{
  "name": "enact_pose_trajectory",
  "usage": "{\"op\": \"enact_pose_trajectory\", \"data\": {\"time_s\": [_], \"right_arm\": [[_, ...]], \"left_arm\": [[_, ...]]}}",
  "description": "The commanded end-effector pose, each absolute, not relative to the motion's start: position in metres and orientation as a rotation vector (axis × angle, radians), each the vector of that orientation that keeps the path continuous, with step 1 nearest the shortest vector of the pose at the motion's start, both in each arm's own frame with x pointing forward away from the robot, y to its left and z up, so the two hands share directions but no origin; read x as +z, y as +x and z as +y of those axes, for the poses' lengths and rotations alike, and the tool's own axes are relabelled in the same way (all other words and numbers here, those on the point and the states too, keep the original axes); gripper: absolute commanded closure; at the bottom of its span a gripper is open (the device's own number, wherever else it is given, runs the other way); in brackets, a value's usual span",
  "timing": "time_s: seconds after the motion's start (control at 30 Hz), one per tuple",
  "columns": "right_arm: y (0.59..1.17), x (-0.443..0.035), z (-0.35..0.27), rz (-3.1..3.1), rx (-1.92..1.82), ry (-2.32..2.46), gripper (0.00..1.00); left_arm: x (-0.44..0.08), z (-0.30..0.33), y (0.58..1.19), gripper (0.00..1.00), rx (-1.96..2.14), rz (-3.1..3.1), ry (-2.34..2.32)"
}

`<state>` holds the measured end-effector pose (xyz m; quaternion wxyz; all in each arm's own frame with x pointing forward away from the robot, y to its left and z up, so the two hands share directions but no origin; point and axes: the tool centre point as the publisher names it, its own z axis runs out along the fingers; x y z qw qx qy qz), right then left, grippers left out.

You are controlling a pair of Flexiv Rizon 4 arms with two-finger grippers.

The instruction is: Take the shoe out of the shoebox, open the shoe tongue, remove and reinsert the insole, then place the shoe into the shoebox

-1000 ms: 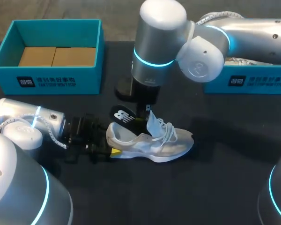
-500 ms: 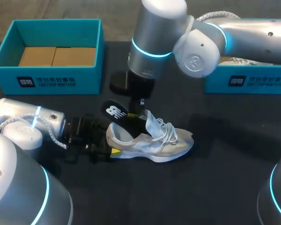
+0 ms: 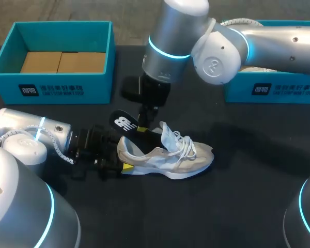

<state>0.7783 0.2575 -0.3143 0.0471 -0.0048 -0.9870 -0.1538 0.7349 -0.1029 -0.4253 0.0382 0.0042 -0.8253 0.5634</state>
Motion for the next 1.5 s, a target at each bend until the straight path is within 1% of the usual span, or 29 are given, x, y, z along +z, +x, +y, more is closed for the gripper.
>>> {"op": "enact_pose_trajectory", "data": {"time_s": [0.03,0.17,0.4,0.73,0.8,1.03,1.1,1.2,1.23,1.27,1.3,1.33,1.37,1.5], "right_arm": [[0.780,-0.315,0.250,-2.978,-0.520,-0.008,0.64],[0.780,-0.316,0.247,-2.917,-0.620,-0.010,0.62],[0.773,-0.324,0.247,-2.801,-0.733,-0.032,0.60],[0.763,-0.327,0.256,-2.720,-0.789,-0.273,0.64],[0.761,-0.327,0.256,-2.713,-0.795,-0.306,0.67],[0.755,-0.327,0.266,-2.682,-0.839,-0.334,0.66],[0.754,-0.328,0.267,-2.681,-0.842,-0.334,0.67],[0.754,-0.329,0.270,-2.677,-0.856,-0.333,0.73],[0.754,-0.330,0.270,-2.676,-0.857,-0.333,0.76],[0.754,-0.330,0.271,-2.676,-0.857,-0.334,0.76],[0.754,-0.330,0.271,-2.677,-0.855,-0.336,0.83],[0.755,-0.330,0.272,-2.677,-0.854,-0.337,0.94],[0.755,-0.330,0.272,-2.677,-0.853,-0.338,1.00],[0.760,-0.326,0.272,-2.682,-0.859,-0.363,1.00]], "left_arm": [[-0.428,-0.103,0.734,1.00,1.727,-2.533,0.014],[-0.428,-0.103,0.734,1.00,1.727,-2.533,0.014],[-0.428,-0.103,0.734,1.00,1.727,-2.533,0.014],[-0.428,-0.103,0.734,1.00,1.727,-2.533,0.014],[-0.428,-0.103,0.734,1.00,1.727,-2.533,0.014],[-0.428,-0.103,0.734,1.00,1.727,-2.533,0.014],[-0.428,-0.103,0.734,1.00,1.727,-2.533,0.014],[-0.428,-0.103,0.734,1.00,1.727,-2.533,0.014],[-0.428,-0.103,0.734,1.00,1.727,-2.533,0.014],[-0.428,-0.103,0.734,1.00,1.727,-2.533,0.014],[-0.428,-0.103,0.734,1.00,1.727,-2.533,0.014],[-0.428,-0.103,0.734,1.00,1.727,-2.533,0.014],[-0.428,-0.103,0.734,1.00,1.727,-2.533,0.014],[-0.428,-0.103,0.734,1.00,1.727,-2.533,0.014]]}}
